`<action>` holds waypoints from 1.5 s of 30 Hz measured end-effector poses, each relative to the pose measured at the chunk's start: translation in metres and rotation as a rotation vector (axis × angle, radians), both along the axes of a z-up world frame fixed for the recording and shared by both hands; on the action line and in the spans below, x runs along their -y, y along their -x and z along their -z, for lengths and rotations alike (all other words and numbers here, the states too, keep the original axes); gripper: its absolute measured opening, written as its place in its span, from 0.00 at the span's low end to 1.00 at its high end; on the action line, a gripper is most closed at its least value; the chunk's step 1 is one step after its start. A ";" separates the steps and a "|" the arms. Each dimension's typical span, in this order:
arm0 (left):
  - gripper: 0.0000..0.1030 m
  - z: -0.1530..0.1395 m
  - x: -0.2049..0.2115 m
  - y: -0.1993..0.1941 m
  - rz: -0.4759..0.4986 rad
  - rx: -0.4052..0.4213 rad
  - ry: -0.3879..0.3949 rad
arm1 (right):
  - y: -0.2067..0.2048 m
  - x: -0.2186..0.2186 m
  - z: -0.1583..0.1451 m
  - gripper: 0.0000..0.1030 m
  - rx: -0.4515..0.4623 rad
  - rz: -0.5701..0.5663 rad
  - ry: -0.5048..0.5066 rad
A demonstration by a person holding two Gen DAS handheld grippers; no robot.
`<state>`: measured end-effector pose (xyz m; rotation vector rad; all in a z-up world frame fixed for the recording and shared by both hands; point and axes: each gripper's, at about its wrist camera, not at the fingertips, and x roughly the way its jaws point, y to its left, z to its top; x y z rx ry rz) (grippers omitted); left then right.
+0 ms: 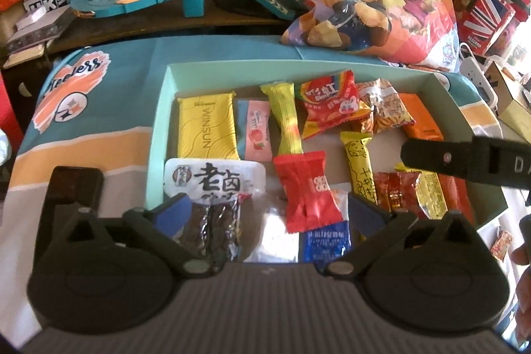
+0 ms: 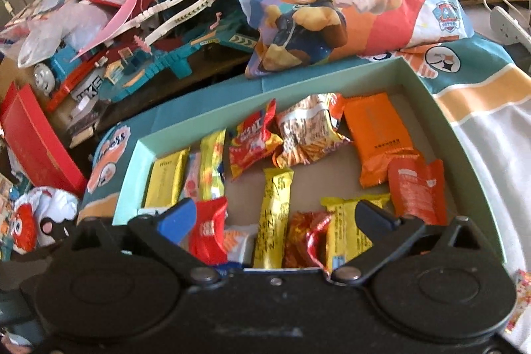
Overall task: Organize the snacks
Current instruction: 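Grasp brown chocolate bar with right tool while left grasps yellow cake pack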
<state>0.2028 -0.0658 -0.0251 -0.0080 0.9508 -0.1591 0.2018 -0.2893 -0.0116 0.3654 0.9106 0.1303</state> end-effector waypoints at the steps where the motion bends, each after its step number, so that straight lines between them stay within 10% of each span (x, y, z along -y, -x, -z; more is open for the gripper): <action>1: 1.00 -0.002 0.000 0.003 -0.001 0.004 0.000 | 0.003 0.001 -0.002 1.00 0.000 -0.001 0.003; 16: 1.00 -0.025 0.018 0.067 0.086 0.028 0.003 | 0.067 0.042 -0.019 1.00 0.017 0.009 0.008; 31: 0.99 0.033 0.051 0.076 0.098 -0.117 -0.024 | 0.103 0.072 0.038 0.91 -0.096 0.092 0.017; 34: 0.85 0.043 0.057 0.072 0.088 -0.129 -0.033 | 0.099 0.061 0.046 0.87 -0.098 0.063 0.054; 38: 0.39 0.053 0.055 0.072 0.090 -0.150 -0.017 | 0.094 0.045 0.055 0.76 -0.099 0.013 0.133; 42: 0.34 0.054 0.047 0.083 0.123 -0.117 -0.032 | 0.095 0.027 0.061 0.71 -0.081 -0.035 0.226; 45: 0.34 0.053 0.040 0.088 0.123 -0.113 -0.043 | 0.102 0.011 0.063 0.45 -0.049 -0.080 0.312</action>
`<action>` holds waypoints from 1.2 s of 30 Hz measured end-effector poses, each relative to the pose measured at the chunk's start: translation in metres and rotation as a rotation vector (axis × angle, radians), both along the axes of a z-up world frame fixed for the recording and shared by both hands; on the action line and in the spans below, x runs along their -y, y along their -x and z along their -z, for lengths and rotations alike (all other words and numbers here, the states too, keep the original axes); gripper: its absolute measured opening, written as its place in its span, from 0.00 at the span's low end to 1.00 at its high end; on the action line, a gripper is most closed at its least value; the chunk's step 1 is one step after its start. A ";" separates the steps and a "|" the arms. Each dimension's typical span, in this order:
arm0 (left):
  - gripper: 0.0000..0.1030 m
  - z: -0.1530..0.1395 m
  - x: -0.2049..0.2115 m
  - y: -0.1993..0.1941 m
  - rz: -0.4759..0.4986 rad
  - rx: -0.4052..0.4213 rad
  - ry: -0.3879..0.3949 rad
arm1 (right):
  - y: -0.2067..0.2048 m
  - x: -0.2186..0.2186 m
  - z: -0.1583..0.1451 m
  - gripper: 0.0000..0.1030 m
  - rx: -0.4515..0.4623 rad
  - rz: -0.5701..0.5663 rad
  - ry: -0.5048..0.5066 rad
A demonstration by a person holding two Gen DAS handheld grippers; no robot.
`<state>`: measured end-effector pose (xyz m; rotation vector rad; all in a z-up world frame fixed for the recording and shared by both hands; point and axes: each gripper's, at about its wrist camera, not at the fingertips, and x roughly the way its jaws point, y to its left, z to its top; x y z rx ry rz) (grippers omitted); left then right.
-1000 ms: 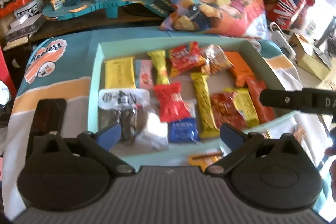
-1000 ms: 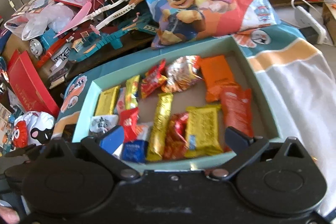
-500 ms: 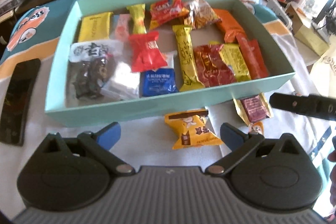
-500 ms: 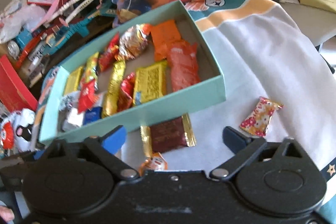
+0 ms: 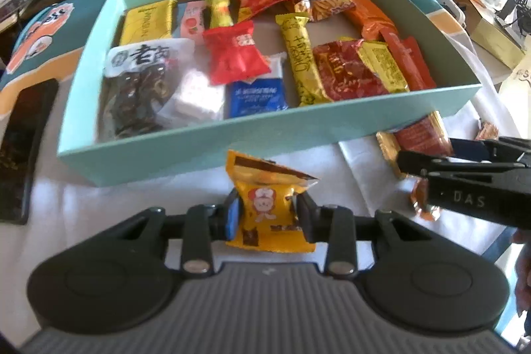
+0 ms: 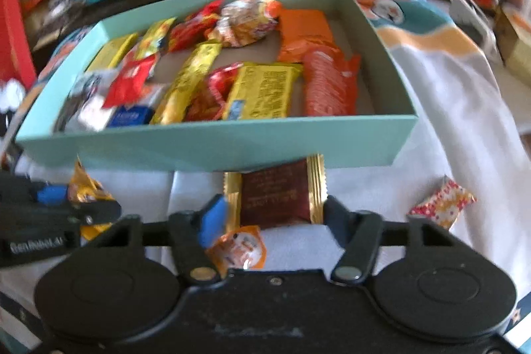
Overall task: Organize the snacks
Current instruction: 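Grasp brown chocolate bar with right tool while left grasps yellow cake pack, then place chocolate bar in the box with right tool while left places cake pack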
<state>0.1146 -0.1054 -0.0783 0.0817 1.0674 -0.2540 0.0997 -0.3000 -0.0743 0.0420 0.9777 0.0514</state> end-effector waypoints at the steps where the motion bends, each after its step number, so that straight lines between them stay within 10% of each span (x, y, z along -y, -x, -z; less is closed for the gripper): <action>1: 0.35 0.000 -0.002 0.001 0.002 0.002 -0.003 | 0.002 -0.003 -0.001 0.36 0.004 -0.015 0.002; 9: 0.44 0.000 -0.014 0.001 0.015 0.002 0.023 | 0.006 -0.007 -0.003 0.31 0.005 -0.010 -0.027; 13: 0.30 0.001 -0.008 0.005 0.037 0.035 -0.023 | 0.011 -0.007 -0.009 0.08 0.019 -0.017 -0.053; 36: 0.28 -0.051 -0.038 0.036 0.014 0.083 0.126 | 0.037 -0.001 -0.072 0.08 0.129 -0.004 -0.117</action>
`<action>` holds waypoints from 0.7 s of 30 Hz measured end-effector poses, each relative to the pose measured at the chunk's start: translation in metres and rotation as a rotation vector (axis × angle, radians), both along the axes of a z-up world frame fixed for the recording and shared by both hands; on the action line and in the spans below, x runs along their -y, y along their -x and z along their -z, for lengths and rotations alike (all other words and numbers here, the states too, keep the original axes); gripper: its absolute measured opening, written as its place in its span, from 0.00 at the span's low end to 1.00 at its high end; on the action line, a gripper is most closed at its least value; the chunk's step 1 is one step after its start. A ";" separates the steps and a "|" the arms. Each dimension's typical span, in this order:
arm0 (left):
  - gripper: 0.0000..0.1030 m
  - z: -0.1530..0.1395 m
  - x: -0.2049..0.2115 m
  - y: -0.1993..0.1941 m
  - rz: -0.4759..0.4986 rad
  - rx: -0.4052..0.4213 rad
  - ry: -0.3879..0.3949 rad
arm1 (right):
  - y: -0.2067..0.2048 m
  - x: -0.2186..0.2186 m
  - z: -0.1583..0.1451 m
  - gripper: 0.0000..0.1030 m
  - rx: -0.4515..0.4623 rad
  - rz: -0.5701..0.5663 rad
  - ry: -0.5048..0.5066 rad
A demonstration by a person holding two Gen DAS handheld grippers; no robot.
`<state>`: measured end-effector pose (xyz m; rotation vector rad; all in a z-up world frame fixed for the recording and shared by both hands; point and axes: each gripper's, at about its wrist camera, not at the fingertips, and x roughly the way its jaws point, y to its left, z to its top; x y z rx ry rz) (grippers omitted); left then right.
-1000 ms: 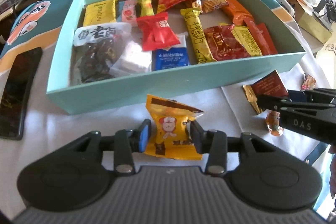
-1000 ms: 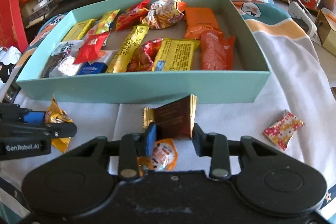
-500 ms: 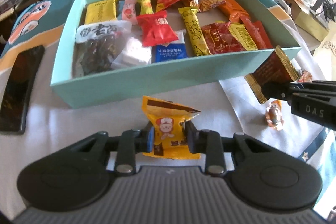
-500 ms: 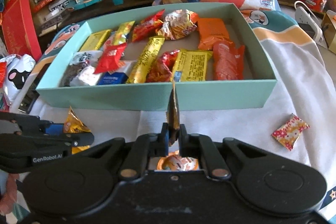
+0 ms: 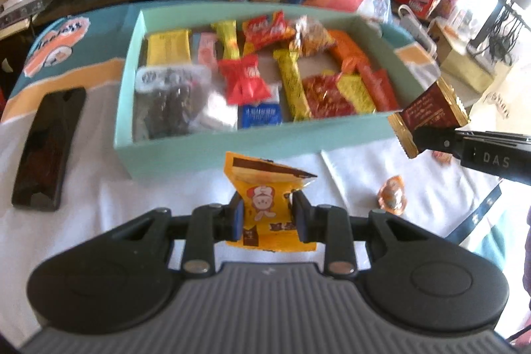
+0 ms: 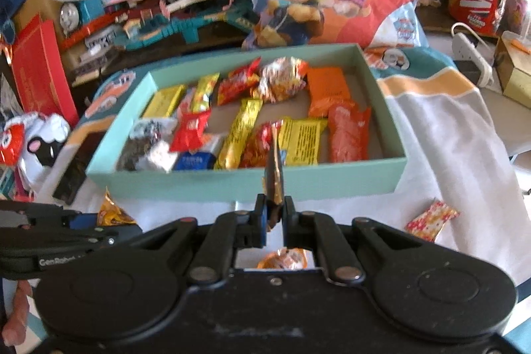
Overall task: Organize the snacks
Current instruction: 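Place chocolate bar in the box with right tool while left places cake pack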
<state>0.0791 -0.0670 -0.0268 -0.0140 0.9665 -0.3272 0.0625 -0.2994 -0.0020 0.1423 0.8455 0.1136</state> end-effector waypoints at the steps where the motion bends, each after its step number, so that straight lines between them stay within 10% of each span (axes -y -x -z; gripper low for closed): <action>1: 0.28 -0.004 0.000 -0.002 0.002 0.008 0.004 | -0.001 0.002 -0.004 0.08 0.008 0.005 -0.003; 21: 0.28 -0.024 0.037 -0.121 0.028 0.046 -0.017 | -0.106 0.027 -0.012 0.08 -0.012 0.063 -0.153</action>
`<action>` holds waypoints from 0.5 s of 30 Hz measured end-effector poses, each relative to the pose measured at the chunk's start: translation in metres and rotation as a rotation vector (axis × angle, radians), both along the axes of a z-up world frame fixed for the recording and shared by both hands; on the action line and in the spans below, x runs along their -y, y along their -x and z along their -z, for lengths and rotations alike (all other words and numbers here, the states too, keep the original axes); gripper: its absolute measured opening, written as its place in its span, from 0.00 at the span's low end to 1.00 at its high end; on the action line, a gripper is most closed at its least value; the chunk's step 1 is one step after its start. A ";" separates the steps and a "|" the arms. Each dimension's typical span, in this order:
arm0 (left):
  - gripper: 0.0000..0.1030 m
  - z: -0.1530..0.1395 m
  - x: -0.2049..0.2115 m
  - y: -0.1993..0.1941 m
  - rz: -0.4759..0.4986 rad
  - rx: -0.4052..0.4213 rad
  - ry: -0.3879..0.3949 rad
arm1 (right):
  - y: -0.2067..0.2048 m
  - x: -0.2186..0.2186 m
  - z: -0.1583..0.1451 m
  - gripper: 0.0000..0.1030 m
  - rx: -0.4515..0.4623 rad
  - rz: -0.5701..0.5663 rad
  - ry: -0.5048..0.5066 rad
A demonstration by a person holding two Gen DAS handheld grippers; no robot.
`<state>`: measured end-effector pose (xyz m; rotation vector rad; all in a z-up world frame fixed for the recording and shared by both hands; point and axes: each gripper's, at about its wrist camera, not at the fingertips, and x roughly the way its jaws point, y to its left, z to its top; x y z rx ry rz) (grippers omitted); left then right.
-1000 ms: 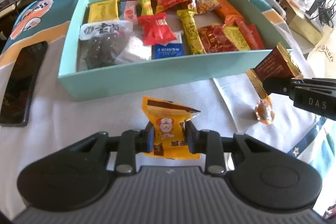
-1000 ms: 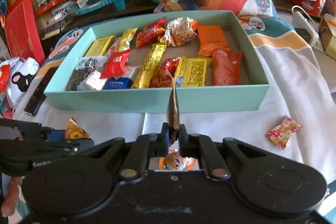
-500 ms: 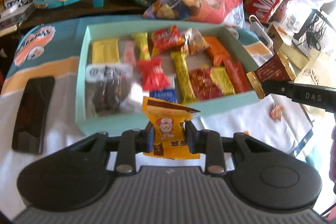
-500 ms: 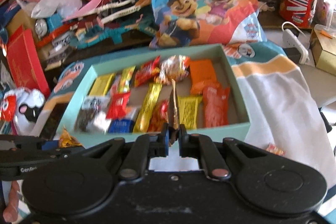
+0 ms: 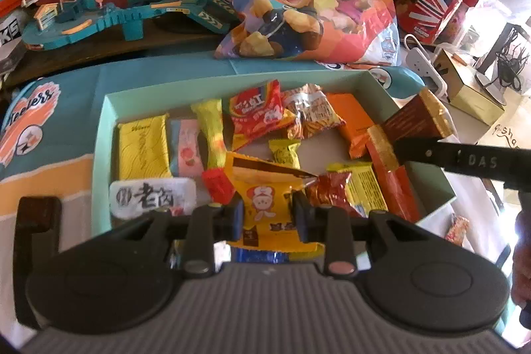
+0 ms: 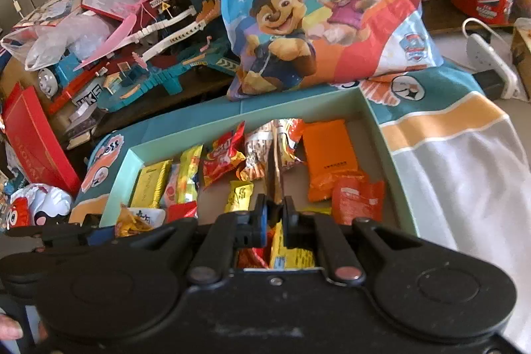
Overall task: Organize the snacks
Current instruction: 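Place chocolate bar in the box with right tool while left places cake pack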
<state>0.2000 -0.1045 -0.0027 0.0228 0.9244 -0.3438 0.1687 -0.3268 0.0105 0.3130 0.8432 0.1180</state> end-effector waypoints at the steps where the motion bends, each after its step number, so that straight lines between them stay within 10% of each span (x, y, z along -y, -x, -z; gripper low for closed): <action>1: 0.28 0.001 0.001 -0.003 0.001 -0.001 0.000 | -0.004 -0.001 0.002 0.08 -0.004 -0.004 -0.002; 15: 0.28 0.008 0.013 -0.036 0.005 -0.005 -0.009 | -0.044 -0.017 0.014 0.08 -0.032 -0.039 -0.020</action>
